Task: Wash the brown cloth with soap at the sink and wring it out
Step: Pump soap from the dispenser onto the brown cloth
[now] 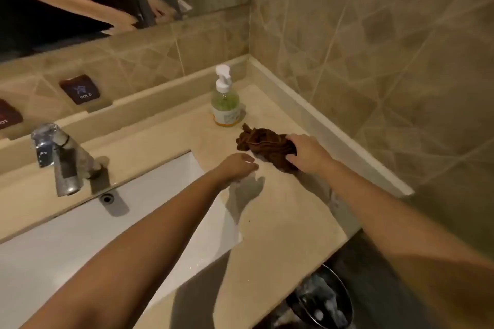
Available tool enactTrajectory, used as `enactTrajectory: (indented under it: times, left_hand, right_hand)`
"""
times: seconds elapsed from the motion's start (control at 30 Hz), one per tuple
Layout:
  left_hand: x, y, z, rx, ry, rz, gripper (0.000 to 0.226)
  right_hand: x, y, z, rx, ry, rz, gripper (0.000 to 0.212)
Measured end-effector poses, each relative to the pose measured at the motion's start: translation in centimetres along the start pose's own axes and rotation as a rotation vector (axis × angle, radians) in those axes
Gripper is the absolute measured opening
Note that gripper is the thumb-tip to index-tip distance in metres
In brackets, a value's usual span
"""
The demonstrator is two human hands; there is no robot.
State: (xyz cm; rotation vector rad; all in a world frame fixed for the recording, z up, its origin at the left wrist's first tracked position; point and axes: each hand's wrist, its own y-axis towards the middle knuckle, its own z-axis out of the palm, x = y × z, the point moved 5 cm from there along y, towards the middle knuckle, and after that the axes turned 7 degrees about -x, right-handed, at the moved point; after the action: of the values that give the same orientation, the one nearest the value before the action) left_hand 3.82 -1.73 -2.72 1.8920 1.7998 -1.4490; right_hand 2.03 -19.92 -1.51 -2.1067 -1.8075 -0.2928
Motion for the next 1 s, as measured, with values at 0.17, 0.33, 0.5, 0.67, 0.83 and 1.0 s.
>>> enactTrajectory:
  times: [0.17,0.33,0.5,0.67,0.83,1.0]
  left_hand:
    - [-0.9,2.7,2.7,0.018,-0.364,-0.162,0.008]
    - [-2.0,4.0,2.1,-0.093,-0.749,-0.133,0.019]
    - [-5.2,3.3,-0.8,0.019,-0.996,-0.027,0.026]
    - [-5.5,2.4,-5.1,-0.193,-0.919,0.047,0.021]
    - [-3.4,0.9,-9.2,-0.364,-0.905,0.066,0.027]
    - [-2.6,-0.2,-10.5,-0.374,-0.761,0.094,0.029]
  right_hand:
    - [0.3,2.6,0.4,-0.037,-0.198,-0.162,0.038]
    - [1.5,4.5,-1.2,-0.039,0.217,-0.198,0.024]
    - [4.2,5.9,-4.7,-0.100,0.624,-0.098,0.026]
    - [6.1,7.6,-7.8,-0.076,0.663,-0.111,0.041]
    - [7.3,8.4,-11.3,-0.100,0.960,-0.025,0.018]
    - [10.3,8.4,-12.0,-0.113,0.967,-0.063,0.017]
